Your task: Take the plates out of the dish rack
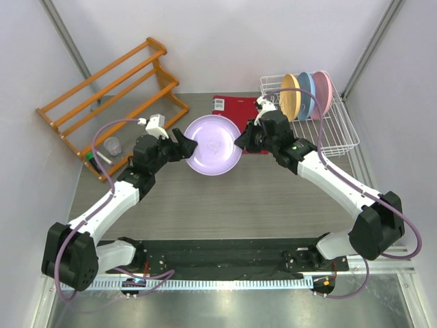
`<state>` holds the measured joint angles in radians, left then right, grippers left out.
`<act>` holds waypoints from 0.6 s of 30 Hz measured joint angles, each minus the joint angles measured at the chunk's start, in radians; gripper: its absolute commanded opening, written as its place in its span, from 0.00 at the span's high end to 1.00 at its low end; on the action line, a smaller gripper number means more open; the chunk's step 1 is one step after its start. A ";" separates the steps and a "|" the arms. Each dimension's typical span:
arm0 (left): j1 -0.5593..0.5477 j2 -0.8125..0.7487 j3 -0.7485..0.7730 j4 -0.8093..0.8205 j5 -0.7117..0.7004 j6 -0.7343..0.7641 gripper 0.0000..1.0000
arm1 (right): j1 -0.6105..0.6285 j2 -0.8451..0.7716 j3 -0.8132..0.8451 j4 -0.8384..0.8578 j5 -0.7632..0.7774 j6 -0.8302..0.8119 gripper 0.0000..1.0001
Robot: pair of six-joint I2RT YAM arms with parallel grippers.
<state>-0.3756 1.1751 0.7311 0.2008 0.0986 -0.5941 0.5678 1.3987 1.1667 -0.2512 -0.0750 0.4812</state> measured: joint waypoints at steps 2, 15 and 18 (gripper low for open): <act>0.000 -0.006 -0.005 -0.012 -0.014 0.000 0.26 | 0.000 0.000 0.000 0.000 0.016 0.000 0.95; -0.011 -0.003 -0.008 -0.021 -0.030 0.002 0.92 | 0.000 0.000 0.000 -0.011 0.047 -0.003 0.94; -0.011 0.013 -0.008 -0.005 -0.013 -0.004 1.00 | 0.000 0.003 0.000 -0.016 0.048 -0.004 0.93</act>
<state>-0.3862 1.1881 0.7231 0.1955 0.0853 -0.5983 0.5674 1.4017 1.1664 -0.2672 -0.0273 0.4770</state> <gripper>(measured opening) 0.059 0.107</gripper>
